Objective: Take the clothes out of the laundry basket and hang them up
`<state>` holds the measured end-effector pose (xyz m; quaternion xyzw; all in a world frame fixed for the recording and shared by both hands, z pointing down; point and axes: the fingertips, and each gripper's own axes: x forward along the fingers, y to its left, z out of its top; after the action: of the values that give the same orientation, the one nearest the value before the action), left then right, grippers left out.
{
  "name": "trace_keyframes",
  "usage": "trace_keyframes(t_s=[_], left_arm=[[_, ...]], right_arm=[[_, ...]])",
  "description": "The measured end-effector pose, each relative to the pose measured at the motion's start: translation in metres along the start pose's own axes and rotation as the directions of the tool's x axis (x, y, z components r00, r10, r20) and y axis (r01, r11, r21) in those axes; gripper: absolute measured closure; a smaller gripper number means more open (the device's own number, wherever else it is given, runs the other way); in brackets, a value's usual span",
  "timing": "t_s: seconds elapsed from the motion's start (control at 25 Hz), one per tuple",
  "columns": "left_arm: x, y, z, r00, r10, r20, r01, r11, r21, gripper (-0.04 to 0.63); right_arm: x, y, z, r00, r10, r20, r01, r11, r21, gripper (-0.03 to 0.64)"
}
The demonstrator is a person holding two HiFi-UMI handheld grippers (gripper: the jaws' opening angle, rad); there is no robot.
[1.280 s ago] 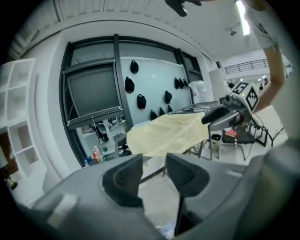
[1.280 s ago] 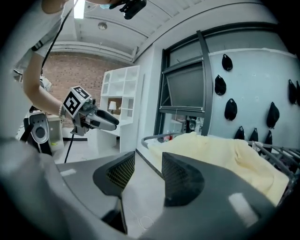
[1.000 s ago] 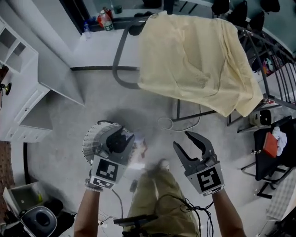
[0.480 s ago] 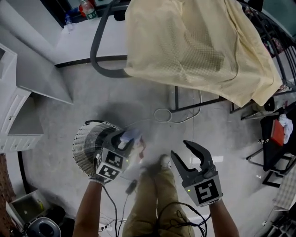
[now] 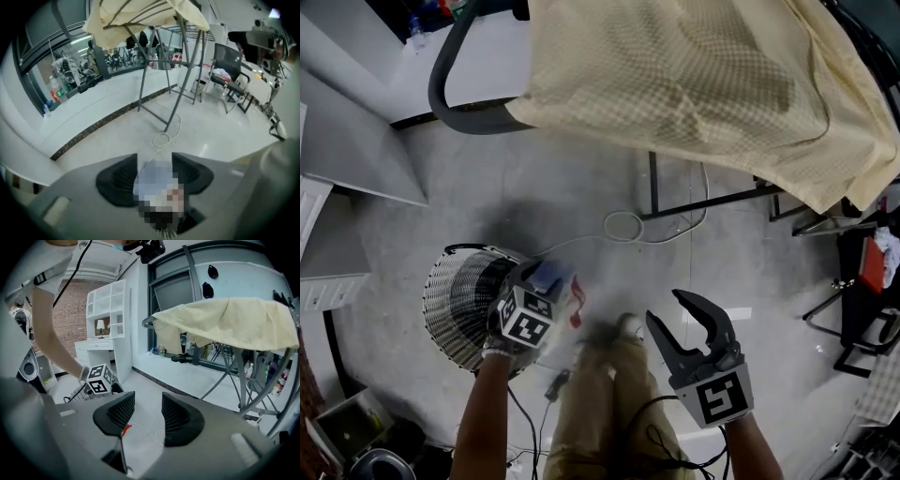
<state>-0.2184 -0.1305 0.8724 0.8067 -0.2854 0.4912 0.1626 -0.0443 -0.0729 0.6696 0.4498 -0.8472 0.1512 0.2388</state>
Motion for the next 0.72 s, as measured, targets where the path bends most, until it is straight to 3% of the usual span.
trace_keyframes(t_s=[0.24, 0.36, 0.44, 0.52, 0.72], left_arm=[[0.032, 0.003, -0.03, 0.996, 0.022, -0.083, -0.027, 0.998, -0.052, 0.367], [0.037, 0.006, -0.038, 0.995, 0.038, -0.093, -0.051, 0.99, -0.134, 0.385], [0.035, 0.007, -0.036, 0.993, 0.063, -0.095, -0.076, 0.988, -0.137, 0.453], [0.032, 0.008, -0.033, 0.991, 0.091, -0.097, -0.102, 0.989, -0.109, 0.566], [0.003, 0.013, -0.019, 0.993, 0.104, -0.048, -0.109, 0.987, -0.117, 0.583]], right_arm=[[0.014, -0.008, -0.012, 1.0, 0.018, 0.004, -0.018, 1.0, 0.001, 0.434], [0.017, -0.012, -0.014, 1.0, 0.023, 0.004, -0.023, 1.0, 0.004, 0.434], [0.017, -0.014, -0.016, 1.0, 0.025, 0.001, -0.025, 1.0, 0.011, 0.434], [0.017, -0.014, -0.016, 1.0, 0.029, -0.001, -0.029, 0.999, 0.013, 0.434], [0.012, -0.01, -0.011, 0.999, 0.045, -0.002, -0.045, 0.999, 0.014, 0.434]])
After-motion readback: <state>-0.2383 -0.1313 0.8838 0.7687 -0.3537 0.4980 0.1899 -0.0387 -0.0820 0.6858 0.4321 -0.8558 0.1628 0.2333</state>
